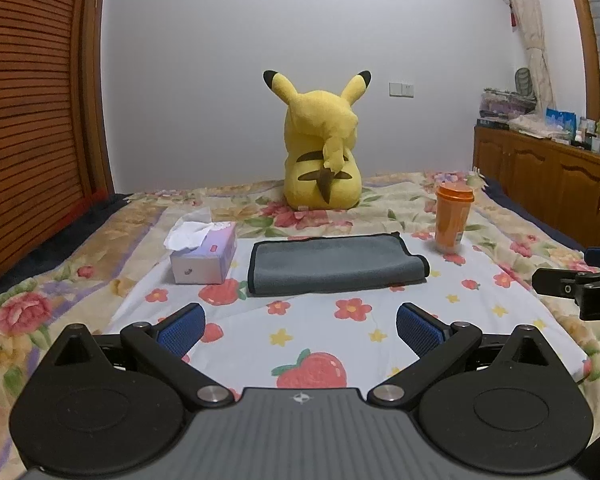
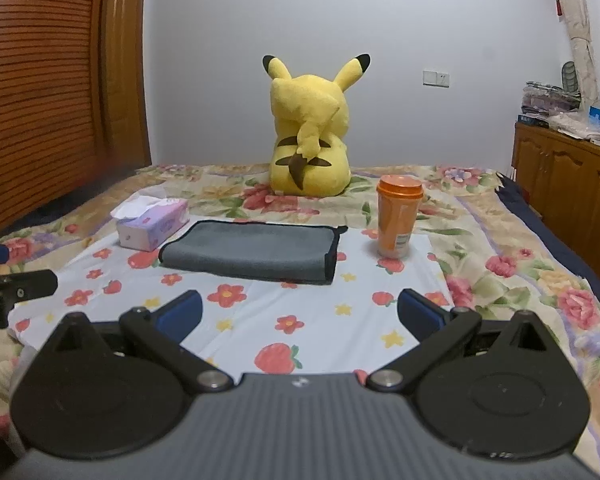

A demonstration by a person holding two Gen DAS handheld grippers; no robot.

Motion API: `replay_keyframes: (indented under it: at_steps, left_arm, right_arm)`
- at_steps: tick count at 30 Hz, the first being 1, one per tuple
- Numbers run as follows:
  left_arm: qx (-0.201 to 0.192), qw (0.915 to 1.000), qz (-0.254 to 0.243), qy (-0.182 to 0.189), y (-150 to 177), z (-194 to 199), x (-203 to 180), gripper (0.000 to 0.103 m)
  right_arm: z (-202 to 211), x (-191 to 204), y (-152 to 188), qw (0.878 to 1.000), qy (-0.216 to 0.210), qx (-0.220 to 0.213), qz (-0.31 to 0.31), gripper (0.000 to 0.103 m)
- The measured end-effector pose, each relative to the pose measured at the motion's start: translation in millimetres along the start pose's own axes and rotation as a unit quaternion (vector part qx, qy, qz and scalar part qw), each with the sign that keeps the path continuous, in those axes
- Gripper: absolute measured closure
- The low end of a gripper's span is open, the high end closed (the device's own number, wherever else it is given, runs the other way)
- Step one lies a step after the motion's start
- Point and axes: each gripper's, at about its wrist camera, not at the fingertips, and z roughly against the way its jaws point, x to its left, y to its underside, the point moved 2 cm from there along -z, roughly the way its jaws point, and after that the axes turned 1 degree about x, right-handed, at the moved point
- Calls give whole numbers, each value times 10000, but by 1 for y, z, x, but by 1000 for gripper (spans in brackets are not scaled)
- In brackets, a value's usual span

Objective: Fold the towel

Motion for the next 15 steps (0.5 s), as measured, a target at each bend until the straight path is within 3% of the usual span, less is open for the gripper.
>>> replay_keyframes:
  at_steps: [15]
  left_arm:
    - [-328,9994,-72,3,-2,9,-2,0]
  right_arm:
    - [11,-4,-2,9993,45,-374,-18,0]
